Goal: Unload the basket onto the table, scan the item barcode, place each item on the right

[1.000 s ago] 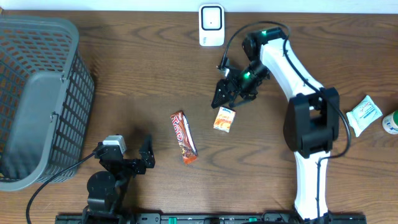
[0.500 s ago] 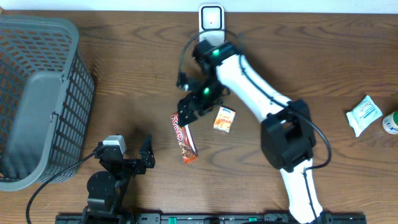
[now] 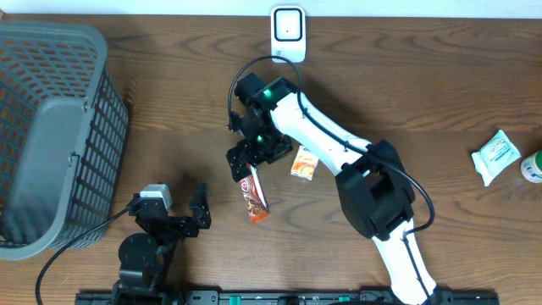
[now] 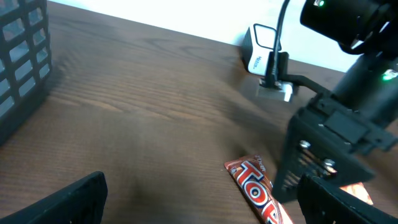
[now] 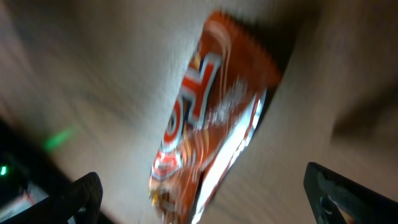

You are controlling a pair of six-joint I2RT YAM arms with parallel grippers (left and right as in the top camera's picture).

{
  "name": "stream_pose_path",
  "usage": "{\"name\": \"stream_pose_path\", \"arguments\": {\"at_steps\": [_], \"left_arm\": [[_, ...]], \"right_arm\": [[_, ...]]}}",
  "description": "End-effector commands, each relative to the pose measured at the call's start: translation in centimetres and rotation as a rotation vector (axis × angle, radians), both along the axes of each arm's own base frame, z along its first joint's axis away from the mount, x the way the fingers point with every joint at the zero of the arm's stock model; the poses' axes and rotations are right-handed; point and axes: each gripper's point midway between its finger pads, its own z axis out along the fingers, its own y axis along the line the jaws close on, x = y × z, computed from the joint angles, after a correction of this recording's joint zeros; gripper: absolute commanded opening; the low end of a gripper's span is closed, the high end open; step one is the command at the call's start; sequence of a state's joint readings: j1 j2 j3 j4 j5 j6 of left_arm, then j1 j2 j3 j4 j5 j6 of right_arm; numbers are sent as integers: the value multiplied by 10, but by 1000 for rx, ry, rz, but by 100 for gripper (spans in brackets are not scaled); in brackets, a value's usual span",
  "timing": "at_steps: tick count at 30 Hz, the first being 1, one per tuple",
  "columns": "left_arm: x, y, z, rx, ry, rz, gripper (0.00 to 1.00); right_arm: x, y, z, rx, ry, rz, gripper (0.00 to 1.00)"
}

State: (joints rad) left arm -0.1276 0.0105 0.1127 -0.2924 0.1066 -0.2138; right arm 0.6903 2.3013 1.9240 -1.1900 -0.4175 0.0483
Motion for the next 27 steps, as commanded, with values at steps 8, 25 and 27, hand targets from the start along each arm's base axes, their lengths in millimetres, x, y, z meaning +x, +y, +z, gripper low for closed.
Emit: {"name": "stream_pose_path", "arguments": {"at_steps": [8, 25, 27], "left_arm": [[-2, -1, -12, -8, 38, -8, 98], [-2, -1, -12, -8, 38, -8, 98], [-2, -2, -12, -8, 38, -8, 98]], "right_arm": [[18, 7, -35, -6, -33, -49, 99], [4, 3, -56, -41, 30, -40, 65], [3, 5, -60, -32, 29, -39, 66]]}}
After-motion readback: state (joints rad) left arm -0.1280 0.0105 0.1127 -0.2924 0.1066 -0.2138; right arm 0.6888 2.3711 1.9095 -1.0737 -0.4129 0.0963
